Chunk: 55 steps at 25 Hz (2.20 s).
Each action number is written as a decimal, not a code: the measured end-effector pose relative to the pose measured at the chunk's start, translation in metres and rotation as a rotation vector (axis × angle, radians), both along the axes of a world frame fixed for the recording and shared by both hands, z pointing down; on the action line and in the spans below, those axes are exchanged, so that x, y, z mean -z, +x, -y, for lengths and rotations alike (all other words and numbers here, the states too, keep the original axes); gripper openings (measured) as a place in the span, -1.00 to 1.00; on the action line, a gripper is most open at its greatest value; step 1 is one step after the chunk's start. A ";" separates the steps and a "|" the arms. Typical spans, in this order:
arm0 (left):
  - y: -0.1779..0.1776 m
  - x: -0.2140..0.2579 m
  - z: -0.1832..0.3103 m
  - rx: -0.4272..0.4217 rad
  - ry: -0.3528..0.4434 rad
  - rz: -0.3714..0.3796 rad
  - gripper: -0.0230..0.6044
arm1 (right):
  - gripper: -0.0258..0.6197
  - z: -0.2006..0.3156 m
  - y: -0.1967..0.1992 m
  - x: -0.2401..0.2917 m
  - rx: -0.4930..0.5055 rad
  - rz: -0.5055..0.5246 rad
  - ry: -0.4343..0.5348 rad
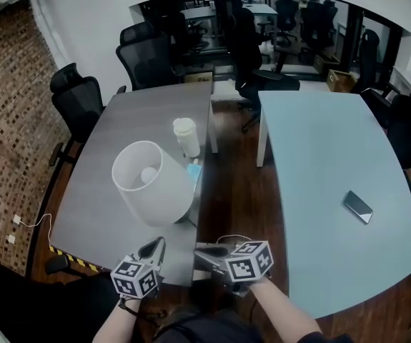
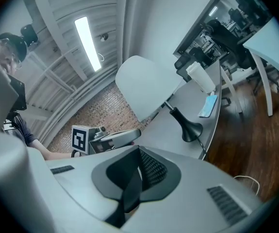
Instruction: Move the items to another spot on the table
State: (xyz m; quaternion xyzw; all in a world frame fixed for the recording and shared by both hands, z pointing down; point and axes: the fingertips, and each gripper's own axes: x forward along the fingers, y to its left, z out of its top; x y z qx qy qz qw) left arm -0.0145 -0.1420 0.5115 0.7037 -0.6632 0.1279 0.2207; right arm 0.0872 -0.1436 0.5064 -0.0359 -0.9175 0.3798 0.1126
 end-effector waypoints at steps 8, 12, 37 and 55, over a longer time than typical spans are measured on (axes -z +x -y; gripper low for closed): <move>-0.021 -0.010 -0.028 0.079 -0.010 -0.028 -0.89 | -0.89 -0.005 -0.009 0.001 0.035 0.002 0.020; -0.041 0.007 -0.040 0.103 0.019 -0.004 -0.89 | -0.89 -0.021 -0.028 0.007 0.058 0.031 -0.003; -0.178 0.068 -0.216 0.347 0.281 -0.103 -0.89 | -0.89 -0.202 -0.196 0.062 0.377 0.058 0.216; -0.171 0.094 -0.252 0.270 0.362 -0.253 -0.89 | -0.89 -0.241 -0.209 0.107 0.256 0.144 0.332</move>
